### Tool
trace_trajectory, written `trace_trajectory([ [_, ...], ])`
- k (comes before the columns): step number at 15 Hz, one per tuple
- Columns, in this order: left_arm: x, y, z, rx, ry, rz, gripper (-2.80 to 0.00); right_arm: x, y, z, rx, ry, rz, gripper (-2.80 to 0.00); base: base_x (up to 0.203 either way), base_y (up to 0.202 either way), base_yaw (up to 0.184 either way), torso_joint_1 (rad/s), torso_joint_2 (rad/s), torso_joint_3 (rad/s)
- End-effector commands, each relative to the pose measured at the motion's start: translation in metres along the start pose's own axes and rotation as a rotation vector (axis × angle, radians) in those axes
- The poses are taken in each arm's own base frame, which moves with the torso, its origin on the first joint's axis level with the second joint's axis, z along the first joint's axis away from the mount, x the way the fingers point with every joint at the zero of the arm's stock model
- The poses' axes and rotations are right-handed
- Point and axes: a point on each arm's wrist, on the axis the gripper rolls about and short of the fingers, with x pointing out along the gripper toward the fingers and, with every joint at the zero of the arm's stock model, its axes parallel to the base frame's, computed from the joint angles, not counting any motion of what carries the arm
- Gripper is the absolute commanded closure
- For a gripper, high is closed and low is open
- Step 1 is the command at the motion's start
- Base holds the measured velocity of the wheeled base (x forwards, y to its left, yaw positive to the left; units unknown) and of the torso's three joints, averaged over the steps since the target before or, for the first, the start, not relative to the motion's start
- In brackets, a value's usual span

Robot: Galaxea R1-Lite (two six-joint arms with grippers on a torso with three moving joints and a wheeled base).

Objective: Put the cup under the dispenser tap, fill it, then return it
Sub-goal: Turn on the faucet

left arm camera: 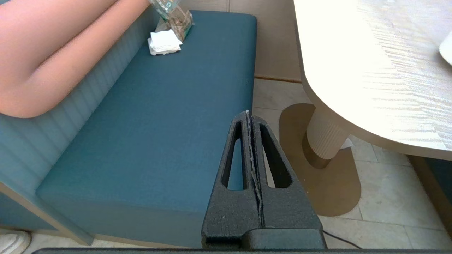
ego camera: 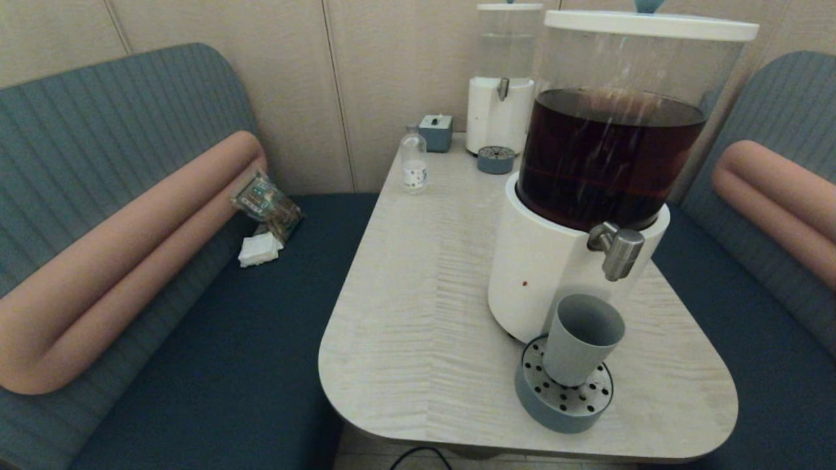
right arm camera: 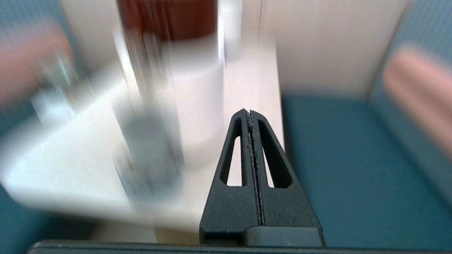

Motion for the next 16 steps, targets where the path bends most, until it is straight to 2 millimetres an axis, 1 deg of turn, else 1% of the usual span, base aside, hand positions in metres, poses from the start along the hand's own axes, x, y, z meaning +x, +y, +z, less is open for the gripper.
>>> trace_trajectory([
  [1,0.000,0.000,0.000,-0.001,0.003,0.001,0.00,0.022,0.003,0.078,0.026,-0.034,0.007,0.00,0.000,0.000,0.000,0.000,0.00,0.000],
  [2,0.000,0.000,0.000,-0.001,0.003,0.001,0.00,0.033,0.004,0.113,0.042,-0.038,0.016,0.00,0.000,0.000,0.000,0.000,0.00,0.000],
  [3,0.000,0.000,0.000,-0.001,0.003,0.001,0.00,0.049,0.005,0.139,0.058,-0.009,0.025,0.00,0.000,0.000,0.000,0.000,0.00,0.000],
  [4,0.000,0.000,0.000,-0.001,0.003,0.001,0.00,0.071,0.006,0.157,0.073,0.053,0.034,0.00,0.000,0.000,0.000,0.000,0.00,0.000],
  [5,0.000,0.000,0.000,-0.001,0.003,0.001,0.00,0.100,0.006,0.166,0.090,0.154,0.049,0.00,0.000,0.000,0.000,0.000,0.00,0.000],
  [6,0.000,0.000,0.000,-0.001,0.003,0.001,0.00,0.127,0.007,0.167,0.110,0.268,0.069,0.00,0.000,0.000,0.000,0.000,0.00,0.000],
  [7,0.000,0.000,0.000,-0.001,0.003,0.001,0.00,0.149,0.007,0.162,0.132,0.378,0.086,0.00,0.000,0.000,0.000,0.000,0.00,0.000],
  [8,0.000,0.000,0.000,-0.001,0.003,0.000,0.00,0.171,0.007,0.153,0.169,0.493,0.109,0.00,0.000,0.000,0.000,0.000,0.00,0.000],
  [9,0.000,0.000,0.000,-0.001,0.003,0.001,0.00,0.188,0.010,0.142,0.227,0.603,0.141,0.00,0.000,0.000,0.000,0.000,0.00,0.000],
  [11,0.000,0.000,0.000,-0.001,0.003,0.001,0.00,0.206,0.018,0.125,0.351,0.755,0.247,0.00,0.000,0.000,0.000,0.000,0.00,0.000],
  [12,0.000,0.000,0.000,-0.001,0.003,0.001,0.00,0.210,0.019,0.120,0.382,0.794,0.286,0.00,0.000,0.000,0.000,0.000,0.00,0.000],
  [14,0.000,0.000,0.000,-0.001,0.003,0.001,0.00,0.213,0.021,0.118,0.405,0.814,0.336,0.00,0.000,0.000,0.000,0.000,0.00,0.000],
  [16,0.000,0.000,0.000,-0.001,0.003,0.001,0.00,0.216,0.020,0.115,0.405,0.819,0.336,0.00,0.000,0.000,0.000,0.000,0.00,0.000],
])
